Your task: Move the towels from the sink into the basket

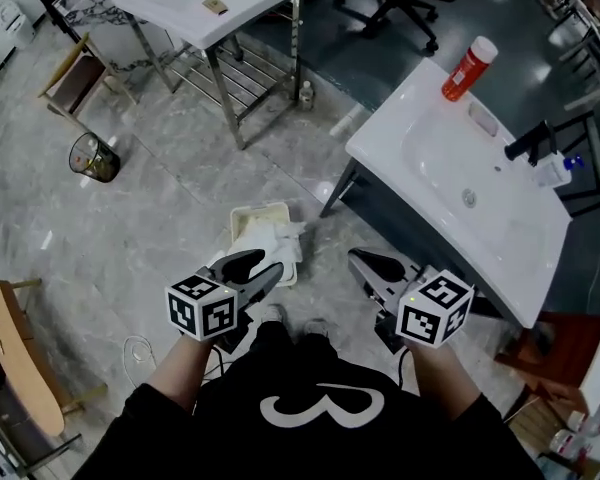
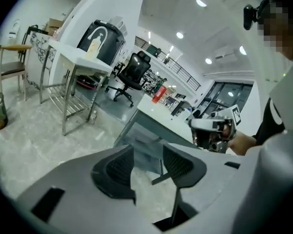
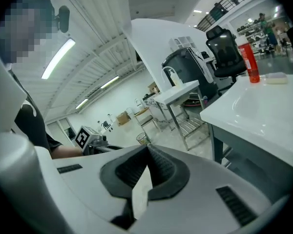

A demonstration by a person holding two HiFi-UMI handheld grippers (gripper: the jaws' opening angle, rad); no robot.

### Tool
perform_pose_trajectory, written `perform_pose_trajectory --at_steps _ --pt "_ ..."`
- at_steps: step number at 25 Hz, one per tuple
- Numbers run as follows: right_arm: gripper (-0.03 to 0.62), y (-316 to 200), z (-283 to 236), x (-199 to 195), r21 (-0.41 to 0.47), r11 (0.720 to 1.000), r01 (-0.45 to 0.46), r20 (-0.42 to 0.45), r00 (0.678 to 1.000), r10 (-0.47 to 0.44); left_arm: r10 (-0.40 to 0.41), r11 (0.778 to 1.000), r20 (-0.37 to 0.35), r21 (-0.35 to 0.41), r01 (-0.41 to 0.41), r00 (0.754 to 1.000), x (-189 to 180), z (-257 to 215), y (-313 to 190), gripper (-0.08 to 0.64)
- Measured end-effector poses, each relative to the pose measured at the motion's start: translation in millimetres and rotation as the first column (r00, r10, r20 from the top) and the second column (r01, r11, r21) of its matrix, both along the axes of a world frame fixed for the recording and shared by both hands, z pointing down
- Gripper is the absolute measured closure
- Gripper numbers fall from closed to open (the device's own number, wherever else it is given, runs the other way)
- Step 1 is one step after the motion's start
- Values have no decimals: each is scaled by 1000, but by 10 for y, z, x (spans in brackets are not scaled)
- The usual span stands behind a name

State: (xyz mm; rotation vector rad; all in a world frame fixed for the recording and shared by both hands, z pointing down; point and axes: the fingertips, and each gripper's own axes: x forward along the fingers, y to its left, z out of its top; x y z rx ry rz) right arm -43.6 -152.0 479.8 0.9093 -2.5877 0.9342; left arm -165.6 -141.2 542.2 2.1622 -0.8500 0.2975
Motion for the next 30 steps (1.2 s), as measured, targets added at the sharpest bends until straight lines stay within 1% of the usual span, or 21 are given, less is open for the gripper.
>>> perform_pose_trajectory --at_steps 3,4,6,9,13,17,20,22,25,30 --pt "589 77 -253 -12 50 998 33 33 999 -34 -36 993 -42 113 41 998 117 -580 68 488" --pt "589 106 -340 -23 69 996 47 42 998 -50 -49 987 -58 151 57 997 150 -763 90 517" --pt "589 178 -533 -48 116 990 81 62 994 -88 -65 973 -85 217 82 994 217 -1092 149 536" --pt "589 326 -886 -51 196 972 127 98 984 -148 -67 949 -111 300 97 992 332 -1533 295 552" --pt "589 513 -1301 16 289 943 166 128 969 -210 -37 921 -136 379 86 990 499 -2004 509 554" --pt "589 651 -1631 78 346 922 172 168 956 -242 -19 892 -131 446 76 991 595 -2300 670 554" --pt "589 697 -1801 86 398 900 176 162 952 -258 -14 865 -121 496 73 993 635 -2444 718 554" --pt "589 703 -1837 95 415 893 176 160 952 -262 -13 852 -114 518 71 993 655 -2480 729 554" --pt "589 695 -1812 93 425 887 180 152 952 -266 -29 843 -87 534 71 996 648 -2449 684 554" --pt "589 642 -1716 71 425 886 188 137 953 -269 -35 845 -72 531 69 997 657 -2359 610 554"
